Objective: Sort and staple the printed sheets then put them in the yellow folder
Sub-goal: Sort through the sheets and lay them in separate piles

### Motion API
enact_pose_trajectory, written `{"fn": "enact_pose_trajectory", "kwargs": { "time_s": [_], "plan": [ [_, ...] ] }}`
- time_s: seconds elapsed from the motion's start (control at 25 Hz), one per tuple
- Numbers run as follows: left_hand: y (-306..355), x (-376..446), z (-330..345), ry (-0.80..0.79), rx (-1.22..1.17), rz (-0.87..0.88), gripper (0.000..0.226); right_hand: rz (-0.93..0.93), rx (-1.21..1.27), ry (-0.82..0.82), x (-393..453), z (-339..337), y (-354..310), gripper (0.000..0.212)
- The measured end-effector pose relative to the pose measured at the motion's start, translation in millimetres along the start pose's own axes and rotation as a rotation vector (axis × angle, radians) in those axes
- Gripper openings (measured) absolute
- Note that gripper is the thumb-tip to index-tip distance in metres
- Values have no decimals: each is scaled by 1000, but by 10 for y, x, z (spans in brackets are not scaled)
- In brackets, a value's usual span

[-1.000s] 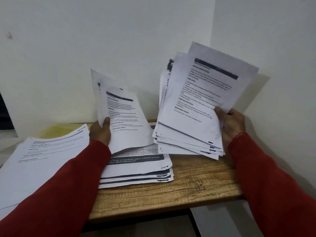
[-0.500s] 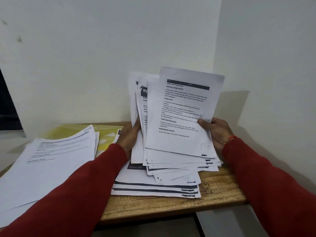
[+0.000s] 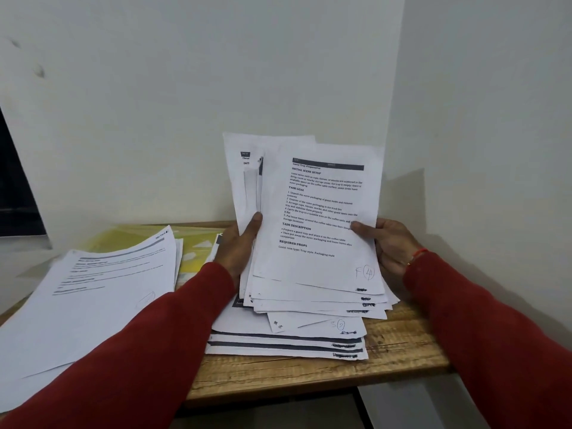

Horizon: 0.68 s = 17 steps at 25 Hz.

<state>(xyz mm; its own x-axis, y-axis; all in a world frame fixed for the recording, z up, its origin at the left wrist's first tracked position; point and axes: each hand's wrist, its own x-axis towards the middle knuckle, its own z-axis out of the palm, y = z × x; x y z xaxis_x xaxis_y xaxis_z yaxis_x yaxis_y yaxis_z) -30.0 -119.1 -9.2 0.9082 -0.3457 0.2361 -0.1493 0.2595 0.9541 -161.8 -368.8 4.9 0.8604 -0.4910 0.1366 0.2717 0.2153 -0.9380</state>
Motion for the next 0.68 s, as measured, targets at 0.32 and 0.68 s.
{"fn": "enact_pose_trajectory", "kwargs": {
  "time_s": [0.32, 0.68],
  "plan": [
    [7, 22, -9, 37, 9, 32, 21, -55, 112, 80, -100, 36, -82, 17],
    [20, 36, -9, 37, -63, 5, 34, -34, 112, 29, -96, 28, -111, 19]
  ]
}}
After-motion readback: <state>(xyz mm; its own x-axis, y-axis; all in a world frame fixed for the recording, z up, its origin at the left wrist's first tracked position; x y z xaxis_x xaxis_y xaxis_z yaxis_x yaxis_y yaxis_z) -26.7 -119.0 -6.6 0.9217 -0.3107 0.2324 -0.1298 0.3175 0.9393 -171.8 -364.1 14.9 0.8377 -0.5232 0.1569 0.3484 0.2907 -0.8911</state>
